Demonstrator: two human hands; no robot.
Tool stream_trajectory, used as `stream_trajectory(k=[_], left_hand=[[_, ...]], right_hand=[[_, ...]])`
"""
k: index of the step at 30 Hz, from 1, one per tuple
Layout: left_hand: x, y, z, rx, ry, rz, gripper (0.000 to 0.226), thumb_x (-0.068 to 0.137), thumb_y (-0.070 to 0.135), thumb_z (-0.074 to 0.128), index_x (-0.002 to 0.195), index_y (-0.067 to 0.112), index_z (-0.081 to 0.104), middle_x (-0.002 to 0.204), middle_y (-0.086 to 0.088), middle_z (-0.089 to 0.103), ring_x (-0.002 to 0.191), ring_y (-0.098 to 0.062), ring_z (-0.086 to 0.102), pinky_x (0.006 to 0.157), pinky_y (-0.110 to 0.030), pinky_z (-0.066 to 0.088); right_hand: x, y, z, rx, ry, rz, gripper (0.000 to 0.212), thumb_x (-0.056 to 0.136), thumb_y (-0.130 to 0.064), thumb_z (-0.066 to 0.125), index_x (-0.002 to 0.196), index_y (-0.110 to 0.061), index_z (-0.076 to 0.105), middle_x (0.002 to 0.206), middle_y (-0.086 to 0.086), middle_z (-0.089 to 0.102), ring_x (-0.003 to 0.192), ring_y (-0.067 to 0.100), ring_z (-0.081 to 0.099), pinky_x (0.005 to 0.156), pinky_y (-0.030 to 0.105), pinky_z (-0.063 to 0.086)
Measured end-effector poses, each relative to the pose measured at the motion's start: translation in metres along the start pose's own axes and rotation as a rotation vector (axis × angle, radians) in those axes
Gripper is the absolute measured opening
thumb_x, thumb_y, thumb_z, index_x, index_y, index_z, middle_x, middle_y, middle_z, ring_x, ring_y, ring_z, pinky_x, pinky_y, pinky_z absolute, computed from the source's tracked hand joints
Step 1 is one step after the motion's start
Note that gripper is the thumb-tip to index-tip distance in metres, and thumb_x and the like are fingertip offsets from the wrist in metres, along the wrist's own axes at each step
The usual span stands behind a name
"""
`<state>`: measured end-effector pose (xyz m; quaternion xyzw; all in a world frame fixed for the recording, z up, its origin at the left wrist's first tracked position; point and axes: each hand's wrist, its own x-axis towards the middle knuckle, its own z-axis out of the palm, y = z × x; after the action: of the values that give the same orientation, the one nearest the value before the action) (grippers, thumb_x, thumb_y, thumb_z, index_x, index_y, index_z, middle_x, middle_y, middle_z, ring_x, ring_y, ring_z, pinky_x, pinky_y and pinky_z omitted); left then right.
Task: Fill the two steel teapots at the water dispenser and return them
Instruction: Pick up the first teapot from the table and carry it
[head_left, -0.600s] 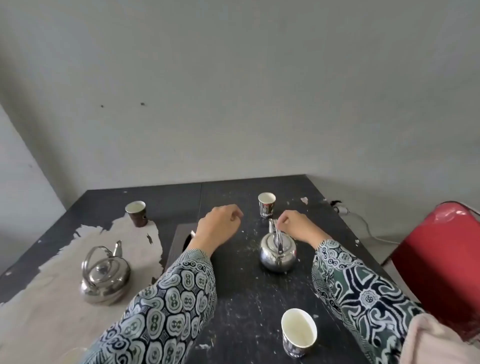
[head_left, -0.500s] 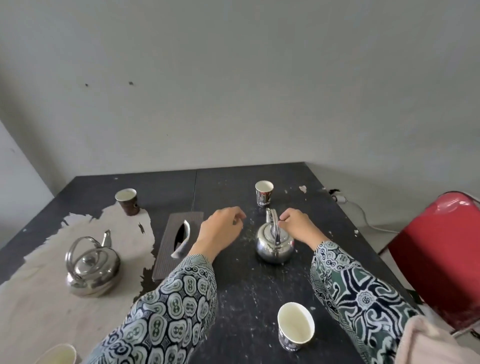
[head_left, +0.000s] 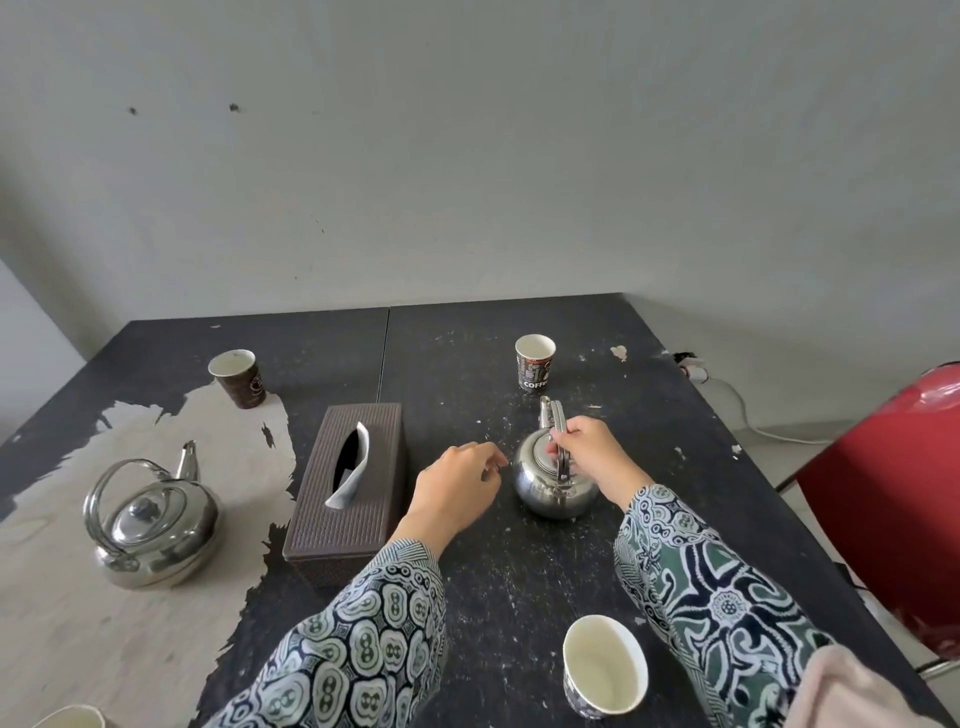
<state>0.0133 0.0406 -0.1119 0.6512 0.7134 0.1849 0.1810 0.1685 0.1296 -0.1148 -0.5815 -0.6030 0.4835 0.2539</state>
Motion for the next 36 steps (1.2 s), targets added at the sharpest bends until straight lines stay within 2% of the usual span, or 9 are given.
stream_trajectory(k=[5,10,12,15,20,23,26,31,36], left_hand=[[-0.015,-0.001,-0.028,0.017,0.048,-0.003,0.029,0.090,0.019,0.043,0.113,0.026,0.059,0.115,0.007,0.060,0.107,-0.015,0.054,0.082,-0.031,0.043],[-0.047,-0.005,-0.077,-0.004,0.065,0.039,0.031,0.090,0.015,0.045,0.119,0.022,0.055,0.122,0.003,0.058,0.113,-0.015,0.053,0.095,-0.038,0.046],[-0.065,-0.006,-0.100,0.025,0.071,0.045,0.035,0.090,0.016,0.048,0.124,0.023,0.051,0.126,0.004,0.054,0.117,-0.015,0.050,0.098,-0.034,0.042],[-0.098,-0.012,-0.133,0.039,0.124,0.021,0.042,0.087,0.017,0.052,0.128,0.024,0.047,0.128,0.004,0.053,0.120,-0.016,0.047,0.101,-0.039,0.041],[-0.170,-0.030,-0.179,0.004,0.180,0.078,0.051,0.086,0.025,0.062,0.133,0.022,0.043,0.130,0.001,0.053,0.121,-0.016,0.045,0.104,-0.035,0.038],[-0.226,-0.050,-0.206,0.060,0.259,0.129,0.040,0.088,0.029,0.060,0.125,0.017,0.051,0.120,-0.002,0.060,0.106,-0.016,0.056,0.092,-0.028,0.044],[-0.290,-0.086,-0.240,0.023,0.300,0.101,0.027,0.092,0.026,0.053,0.112,0.010,0.059,0.105,-0.007,0.069,0.090,-0.023,0.065,0.081,-0.035,0.050],[-0.403,-0.153,-0.297,-0.070,0.311,0.008,0.011,0.091,0.022,0.057,0.080,0.024,0.057,0.076,0.016,0.063,0.070,-0.004,0.059,0.069,-0.023,0.048],[-0.515,-0.231,-0.347,-0.101,0.311,-0.108,0.015,0.090,0.020,0.059,0.075,0.015,0.055,0.075,-0.011,0.062,0.069,-0.021,0.051,0.074,-0.038,0.046]], right_hand=[[-0.022,-0.013,0.000,0.071,-0.017,0.027,0.023,0.088,0.004,0.046,0.077,-0.011,0.059,0.089,0.016,0.066,0.078,0.020,0.062,0.070,0.033,0.052],[-0.068,-0.044,-0.001,-0.042,-0.135,-0.100,0.021,0.092,-0.001,0.042,0.090,-0.011,0.062,0.077,0.005,0.067,0.073,0.014,0.061,0.065,0.027,0.046],[-0.094,-0.065,0.000,-0.117,-0.205,-0.189,0.020,0.093,-0.002,0.043,0.093,-0.009,0.062,0.078,0.004,0.066,0.070,0.011,0.059,0.060,0.020,0.042],[-0.135,-0.099,0.008,-0.154,-0.317,-0.303,0.018,0.092,-0.003,0.045,0.097,-0.004,0.062,0.086,0.011,0.066,0.079,0.016,0.059,0.068,0.023,0.042],[-0.205,-0.148,0.041,-0.044,-0.589,-0.425,0.024,0.093,0.001,0.040,0.088,-0.009,0.061,0.071,0.004,0.060,0.068,0.012,0.056,0.067,0.022,0.046],[-0.242,-0.175,0.073,-0.047,-0.738,-0.504,0.021,0.093,0.000,0.041,0.095,-0.005,0.061,0.072,0.003,0.059,0.070,0.012,0.058,0.071,0.024,0.050],[-0.283,-0.203,0.121,-0.047,-0.877,-0.560,0.021,0.093,0.000,0.041,0.098,-0.004,0.061,0.070,-0.002,0.060,0.069,0.010,0.058,0.068,0.020,0.051],[-0.354,-0.243,0.221,-0.038,-1.080,-0.600,0.023,0.092,0.002,0.039,0.095,-0.004,0.061,0.072,0.003,0.054,0.065,0.011,0.053,0.068,0.023,0.047],[-0.426,-0.276,0.342,-0.027,-1.146,-0.644,0.015,0.092,-0.012,0.048,0.087,-0.007,0.061,0.060,-0.004,0.052,0.059,0.011,0.046,0.061,0.021,0.042]])
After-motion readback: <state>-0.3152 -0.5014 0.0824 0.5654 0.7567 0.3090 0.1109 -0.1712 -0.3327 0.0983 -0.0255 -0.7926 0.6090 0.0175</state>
